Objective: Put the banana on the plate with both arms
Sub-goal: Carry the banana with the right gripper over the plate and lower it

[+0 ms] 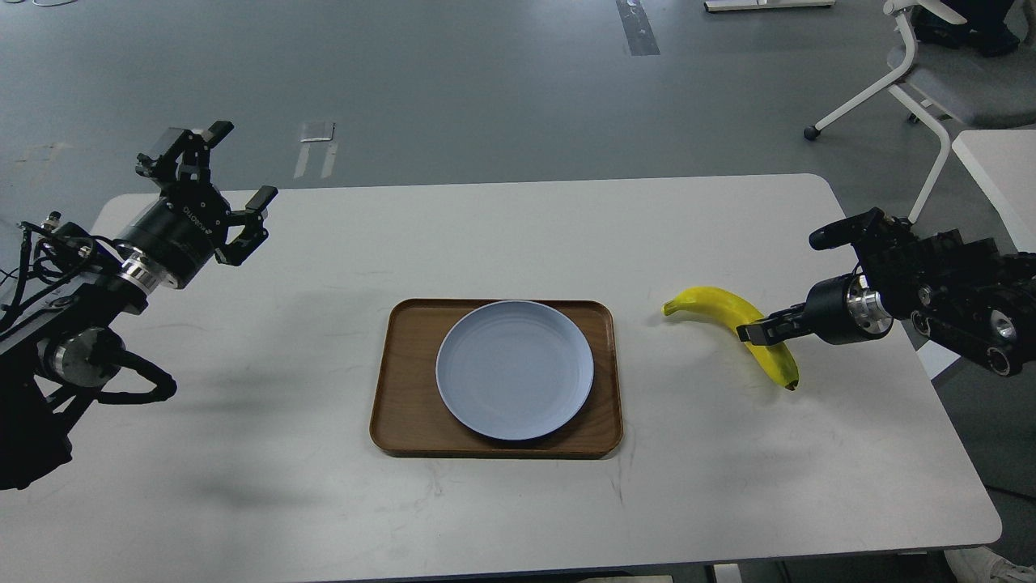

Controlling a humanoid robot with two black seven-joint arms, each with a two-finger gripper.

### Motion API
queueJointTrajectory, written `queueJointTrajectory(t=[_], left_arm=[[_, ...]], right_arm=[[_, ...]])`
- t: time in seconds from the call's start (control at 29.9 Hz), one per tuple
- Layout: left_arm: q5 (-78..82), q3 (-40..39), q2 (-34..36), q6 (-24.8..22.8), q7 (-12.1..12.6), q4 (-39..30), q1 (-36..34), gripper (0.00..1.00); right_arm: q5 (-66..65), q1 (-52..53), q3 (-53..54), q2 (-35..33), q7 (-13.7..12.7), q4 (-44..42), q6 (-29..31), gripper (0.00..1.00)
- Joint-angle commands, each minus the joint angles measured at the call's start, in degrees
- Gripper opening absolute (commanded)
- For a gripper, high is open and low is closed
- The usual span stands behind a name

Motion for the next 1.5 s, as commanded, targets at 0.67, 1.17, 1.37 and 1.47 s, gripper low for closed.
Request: queueJointTrajectory(t=[0.67, 1.17, 1.37, 1.47], left_arm=[[0.08, 0.12, -0.27, 0.0, 0.0, 0.09, -1.39, 0.98], [0.08, 0.21, -0.45, 0.0, 0.0, 0.17, -2.09, 0.98], [0.08, 0.12, -0.45, 0.0, 0.0, 0.17, -2.09, 0.98], [0.08, 0.12, -0.36, 0.0, 0.0, 0.17, -2.09, 0.98]], right_arm=[[2.37, 15.45, -3.3, 13.9, 0.0, 12.04, 4.38, 0.0], [3.43, 14.22, -5.69, 24.55, 0.0, 4.48, 3.86, 0.0], [5.28, 12.72, -5.77, 27.36, 0.0, 2.11, 3.68, 0.03], [5.28, 12.37, -5.77, 27.81, 0.0, 1.4, 3.68, 0.15]])
